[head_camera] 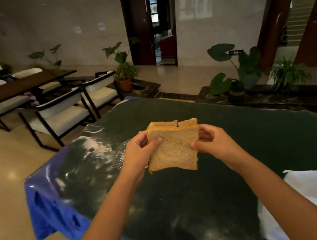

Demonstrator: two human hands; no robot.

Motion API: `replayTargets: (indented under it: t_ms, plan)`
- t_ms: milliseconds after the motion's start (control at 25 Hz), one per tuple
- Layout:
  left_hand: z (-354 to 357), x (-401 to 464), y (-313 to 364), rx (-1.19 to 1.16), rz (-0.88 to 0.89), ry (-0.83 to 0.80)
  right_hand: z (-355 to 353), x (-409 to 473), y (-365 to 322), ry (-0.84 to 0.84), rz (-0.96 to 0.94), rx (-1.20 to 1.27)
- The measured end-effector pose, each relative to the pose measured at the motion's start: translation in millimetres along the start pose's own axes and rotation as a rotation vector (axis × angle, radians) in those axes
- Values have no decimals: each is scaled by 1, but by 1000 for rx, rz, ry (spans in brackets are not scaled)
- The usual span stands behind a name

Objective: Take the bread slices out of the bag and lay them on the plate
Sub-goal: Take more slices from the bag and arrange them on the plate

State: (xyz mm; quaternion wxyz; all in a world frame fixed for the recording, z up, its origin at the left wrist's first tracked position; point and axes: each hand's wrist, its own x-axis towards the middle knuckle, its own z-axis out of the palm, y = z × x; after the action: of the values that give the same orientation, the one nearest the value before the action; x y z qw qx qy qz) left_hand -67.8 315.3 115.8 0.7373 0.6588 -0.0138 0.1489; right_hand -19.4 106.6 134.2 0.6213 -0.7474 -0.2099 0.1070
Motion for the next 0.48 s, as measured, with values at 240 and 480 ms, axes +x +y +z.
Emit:
replayTargets:
  t_ms: [240,480]
  plan:
    - [-89,-3,4,58,-114,10,91,22,-4,57,74,70]
    - [-133,18,-18,-7,-211,-33,125,55,22,119,173,135]
